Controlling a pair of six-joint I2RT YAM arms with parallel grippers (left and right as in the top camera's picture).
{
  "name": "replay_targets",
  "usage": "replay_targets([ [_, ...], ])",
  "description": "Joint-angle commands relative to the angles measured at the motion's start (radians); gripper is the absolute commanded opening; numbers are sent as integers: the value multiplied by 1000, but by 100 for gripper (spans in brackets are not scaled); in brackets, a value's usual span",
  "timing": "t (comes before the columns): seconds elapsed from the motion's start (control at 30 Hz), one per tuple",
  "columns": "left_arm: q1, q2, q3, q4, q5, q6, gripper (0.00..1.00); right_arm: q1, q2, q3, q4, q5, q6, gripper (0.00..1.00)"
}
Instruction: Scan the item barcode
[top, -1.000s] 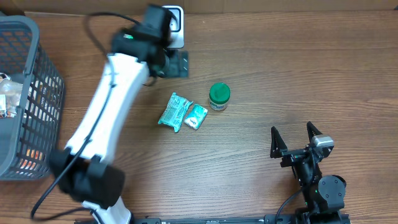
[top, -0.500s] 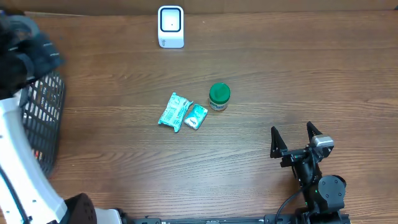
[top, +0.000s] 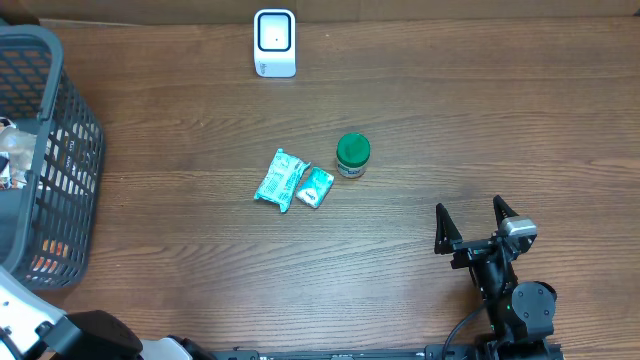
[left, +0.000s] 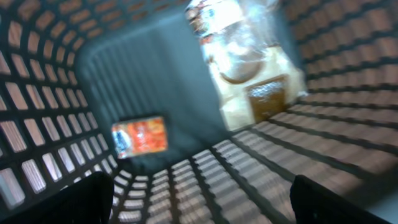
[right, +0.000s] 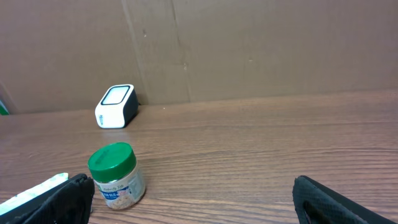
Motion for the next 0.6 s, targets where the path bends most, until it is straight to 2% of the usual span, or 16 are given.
replay_targets([
  [0.0,53,11,-120,72,10,95,93,-2,-12,-10,7,10,3,100],
  [0.2,106,117,-209,151,11,285,90,-2,-12,-10,7,10,3,100],
  [0.37,96,233,-209,158,11,332,82,-2,-12,-10,7,10,3,100],
  [0.57,93,362,-209,156,10,355,80,-2,-12,-10,7,10,3,100],
])
